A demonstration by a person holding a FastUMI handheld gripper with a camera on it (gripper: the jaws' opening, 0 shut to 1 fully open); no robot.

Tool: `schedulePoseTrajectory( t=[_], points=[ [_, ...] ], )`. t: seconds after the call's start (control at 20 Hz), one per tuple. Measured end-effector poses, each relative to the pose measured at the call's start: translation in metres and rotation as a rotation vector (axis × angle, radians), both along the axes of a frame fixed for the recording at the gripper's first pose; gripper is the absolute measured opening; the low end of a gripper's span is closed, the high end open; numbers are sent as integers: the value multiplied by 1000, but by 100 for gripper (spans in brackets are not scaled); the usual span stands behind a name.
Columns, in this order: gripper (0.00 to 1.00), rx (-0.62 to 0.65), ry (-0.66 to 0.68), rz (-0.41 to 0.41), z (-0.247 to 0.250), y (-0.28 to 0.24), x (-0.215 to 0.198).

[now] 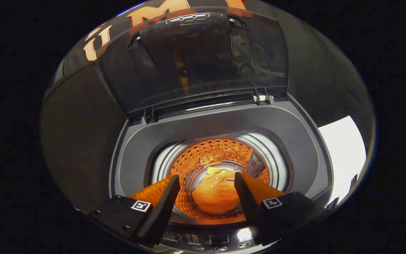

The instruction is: Put the clothes into the washing machine and then close the washing machine lid.

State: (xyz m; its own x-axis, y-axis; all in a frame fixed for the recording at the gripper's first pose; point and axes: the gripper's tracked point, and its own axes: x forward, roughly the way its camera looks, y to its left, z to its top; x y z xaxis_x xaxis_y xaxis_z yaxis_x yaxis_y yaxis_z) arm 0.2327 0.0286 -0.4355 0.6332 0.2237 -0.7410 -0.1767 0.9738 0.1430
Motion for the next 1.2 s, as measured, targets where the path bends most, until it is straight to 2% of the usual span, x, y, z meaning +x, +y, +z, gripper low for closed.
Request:
schedulePoseTrajectory(
  t=[0.2, 0.4, 0.85, 1.05, 1.2],
  points=[
    [99, -1, -45, 5, 15, 0, -15],
    [99, 24, -142, -4, 63, 0, -17],
    [99, 68, -475, 59, 252, 29, 15],
    [99, 132, -580, 88, 329, 54, 43],
    [98, 147, -632, 108, 367, 67, 75]
  ],
)
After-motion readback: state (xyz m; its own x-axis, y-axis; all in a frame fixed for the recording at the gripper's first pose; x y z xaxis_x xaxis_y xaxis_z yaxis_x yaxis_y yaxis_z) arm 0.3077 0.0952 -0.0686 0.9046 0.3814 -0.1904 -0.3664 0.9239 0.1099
